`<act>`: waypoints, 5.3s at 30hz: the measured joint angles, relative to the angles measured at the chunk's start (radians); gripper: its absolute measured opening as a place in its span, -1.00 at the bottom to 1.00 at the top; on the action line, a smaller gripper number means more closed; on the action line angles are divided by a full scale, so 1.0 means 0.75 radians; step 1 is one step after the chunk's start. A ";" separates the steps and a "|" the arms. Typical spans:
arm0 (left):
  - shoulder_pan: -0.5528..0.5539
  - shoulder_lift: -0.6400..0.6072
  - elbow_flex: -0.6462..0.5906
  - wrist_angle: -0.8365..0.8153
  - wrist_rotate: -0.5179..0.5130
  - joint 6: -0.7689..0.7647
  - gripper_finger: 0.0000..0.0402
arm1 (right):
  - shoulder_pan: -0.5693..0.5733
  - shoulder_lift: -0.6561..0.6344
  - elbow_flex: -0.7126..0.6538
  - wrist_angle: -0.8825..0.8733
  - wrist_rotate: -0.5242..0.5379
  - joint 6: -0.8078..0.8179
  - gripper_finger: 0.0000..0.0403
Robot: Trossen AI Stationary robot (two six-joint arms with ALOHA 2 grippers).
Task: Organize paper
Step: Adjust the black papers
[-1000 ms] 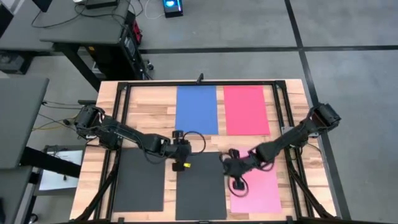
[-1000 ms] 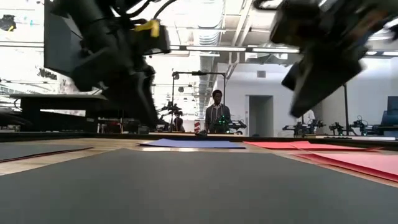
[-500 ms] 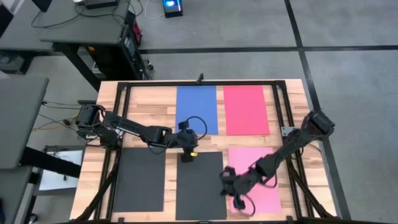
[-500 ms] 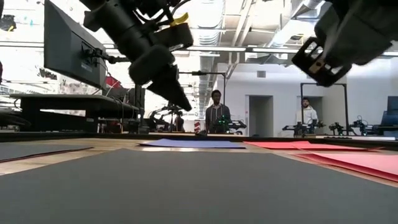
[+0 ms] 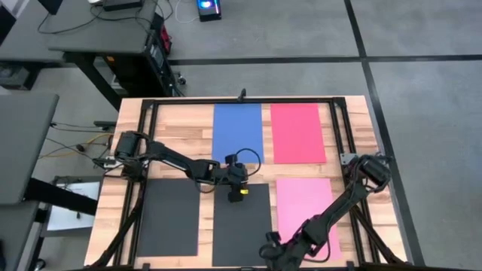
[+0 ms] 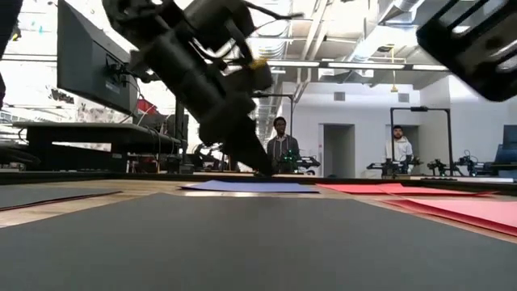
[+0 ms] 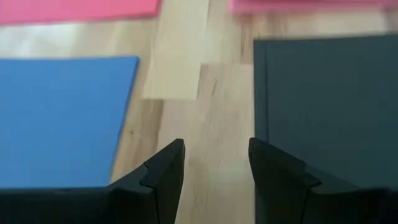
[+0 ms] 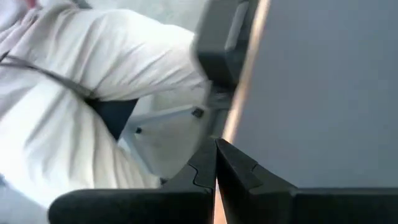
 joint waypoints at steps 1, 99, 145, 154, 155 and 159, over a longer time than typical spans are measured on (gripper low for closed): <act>0.000 0.022 0.019 -0.016 -0.001 -0.008 -0.19 | 0.007 0.014 0.016 0.006 -0.013 0.001 -1.00; 0.075 0.103 0.138 -0.109 -0.034 0.008 -0.19 | -0.057 0.196 0.176 -0.276 -0.143 0.170 -1.00; -0.554 -0.526 -0.258 -0.798 -0.220 -1.037 -0.19 | -0.469 -0.492 -0.406 -0.535 0.389 -0.045 -1.00; -0.554 -0.526 -0.324 -0.738 -0.150 -1.099 -0.19 | -0.632 -0.360 -0.501 -0.377 0.217 -0.044 -1.00; -0.554 -0.526 -0.330 -0.733 -0.149 -1.099 -0.19 | -0.639 -0.341 -0.500 -0.364 0.216 -0.046 -1.00; -0.551 -0.526 -0.349 -0.735 -0.148 -1.103 -0.19 | -0.655 -0.302 -0.496 -0.357 0.214 -0.046 -1.00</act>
